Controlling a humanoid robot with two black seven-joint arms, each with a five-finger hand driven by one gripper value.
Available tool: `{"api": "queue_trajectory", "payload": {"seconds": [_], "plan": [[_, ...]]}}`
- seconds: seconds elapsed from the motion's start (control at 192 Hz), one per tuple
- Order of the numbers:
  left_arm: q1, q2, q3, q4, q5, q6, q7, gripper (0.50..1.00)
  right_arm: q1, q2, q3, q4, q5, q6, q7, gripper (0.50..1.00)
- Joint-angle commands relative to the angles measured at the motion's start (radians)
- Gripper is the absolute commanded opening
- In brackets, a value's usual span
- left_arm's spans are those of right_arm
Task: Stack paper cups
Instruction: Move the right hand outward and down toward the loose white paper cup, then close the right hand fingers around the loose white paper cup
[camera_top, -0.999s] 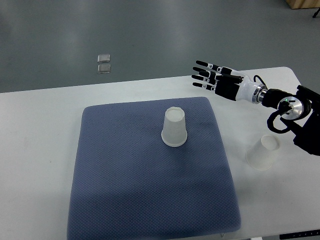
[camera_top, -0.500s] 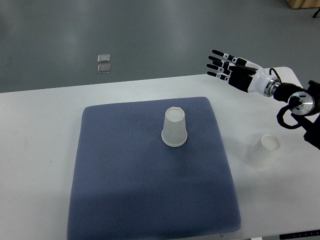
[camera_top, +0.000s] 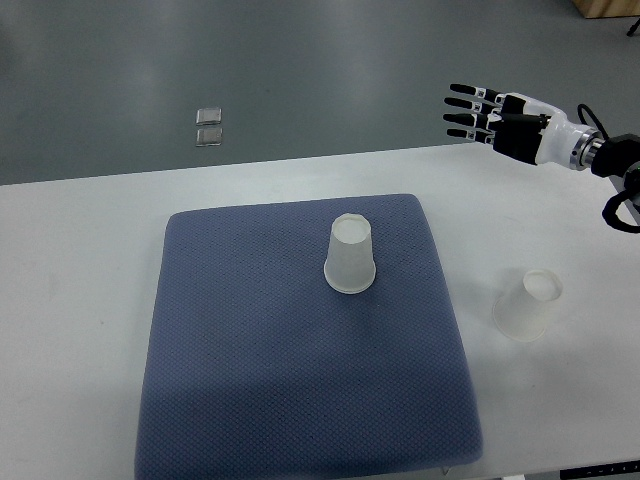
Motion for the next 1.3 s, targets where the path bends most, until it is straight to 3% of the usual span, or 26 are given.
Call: {"api": "queue_trajectory", "payload": {"seconds": [0.0,0.193,0.307,0.619,0.921,1.077,1.296], "plan": [[0.000,0.000,0.000,-0.001,0.000,0.000,0.000,1.000,0.009,-0.053,0.010,0.002,-0.095,0.000,0.003,0.924],[0.000,0.000,0.000,0.001,0.000,0.001,0.000,1.000,0.013,-0.157,0.007,0.009,-0.175,0.000,0.021,0.921],[0.000,0.000,0.000,-0.001,0.000,0.000,0.000,1.000,0.030,-0.171,0.005,0.032,-0.388,0.000,0.033,0.921],[0.000,0.000,0.000,-0.001,0.000,0.000,0.000,1.000,-0.010,-0.309,-0.013,0.225,-0.963,0.000,0.253,0.919],[0.000,0.000,0.000,-0.001,0.000,0.000,0.000,1.000,-0.039,-0.496,-0.128,0.503,-1.143,0.000,0.369,0.919],[0.000,0.000,0.000,-0.001,0.000,0.000,0.000,1.000,-0.041,-0.556,-0.228,0.650,-1.151,-0.044,0.395,0.919],[0.000,0.000,0.000,-0.001,0.000,0.000,0.000,1.000,-0.064,-0.560,-0.323,0.713,-1.188,-0.170,0.403,0.919]]}}
